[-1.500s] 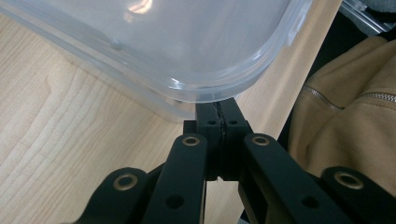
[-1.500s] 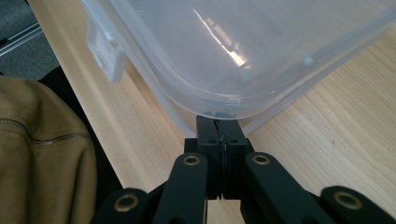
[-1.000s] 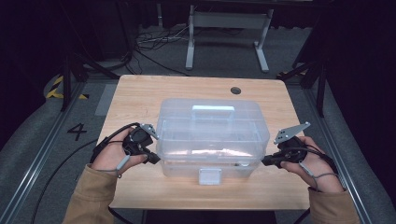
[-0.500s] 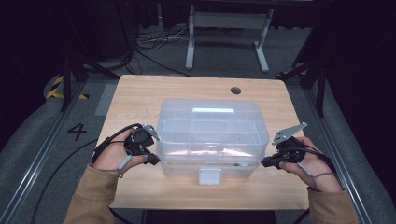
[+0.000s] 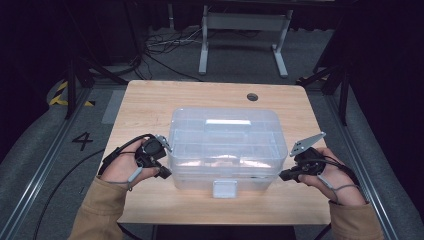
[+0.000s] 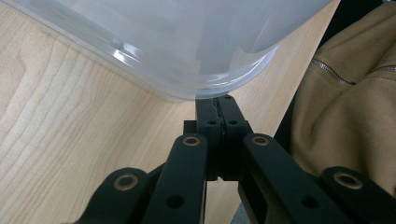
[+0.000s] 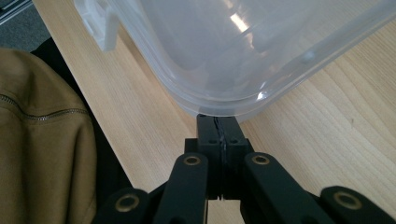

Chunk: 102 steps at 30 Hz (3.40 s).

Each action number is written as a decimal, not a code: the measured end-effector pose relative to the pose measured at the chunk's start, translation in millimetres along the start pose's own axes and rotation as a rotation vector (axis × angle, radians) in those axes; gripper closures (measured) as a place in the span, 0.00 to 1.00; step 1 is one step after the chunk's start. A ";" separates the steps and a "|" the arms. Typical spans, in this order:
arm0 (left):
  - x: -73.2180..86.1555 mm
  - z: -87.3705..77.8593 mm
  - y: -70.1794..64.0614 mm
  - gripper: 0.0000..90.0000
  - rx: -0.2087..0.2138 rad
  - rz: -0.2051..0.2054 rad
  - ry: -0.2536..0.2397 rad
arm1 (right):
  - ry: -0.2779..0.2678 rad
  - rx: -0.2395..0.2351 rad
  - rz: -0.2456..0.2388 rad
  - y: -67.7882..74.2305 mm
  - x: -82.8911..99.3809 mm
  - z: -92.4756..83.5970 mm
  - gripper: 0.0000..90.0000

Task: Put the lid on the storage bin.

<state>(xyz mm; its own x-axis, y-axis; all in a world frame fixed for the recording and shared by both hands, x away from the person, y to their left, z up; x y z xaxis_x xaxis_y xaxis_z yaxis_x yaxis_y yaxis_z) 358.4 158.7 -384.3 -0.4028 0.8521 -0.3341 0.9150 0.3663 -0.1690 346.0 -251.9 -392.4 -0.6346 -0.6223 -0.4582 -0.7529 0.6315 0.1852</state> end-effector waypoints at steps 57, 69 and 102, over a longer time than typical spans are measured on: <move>53.0 -37.1 29.8 0.76 -0.264 -0.281 -0.389 | -0.302 0.111 0.137 -48.8 -2.4 -25.5 0.60; 74.7 -32.0 52.5 0.65 -0.372 -0.328 -0.500 | -0.424 0.196 0.150 -75.0 -3.5 -19.5 0.45; 107.7 14.6 108.7 0.38 -0.488 -0.438 -0.531 | -0.378 0.318 0.309 -150.6 45.7 38.7 0.29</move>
<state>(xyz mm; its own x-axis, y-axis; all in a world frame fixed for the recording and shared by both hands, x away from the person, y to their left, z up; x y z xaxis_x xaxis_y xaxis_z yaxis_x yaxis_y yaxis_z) 414.2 284.9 -452.2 -0.5684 0.3511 -0.7441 0.5315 0.8470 -0.0063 437.2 -357.5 -474.9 -0.6668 -0.2156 -0.7134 -0.4159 0.9020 0.1161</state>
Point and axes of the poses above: each handheld gripper's, and its own axes: z roughly forward along the jaws, x roughly out of its underside, y roughly to its left, the point moved 3 cm from there along z, roughly forward along the jaws, and after that the axes turned 7 degrees about z, right-handed, at the moved point
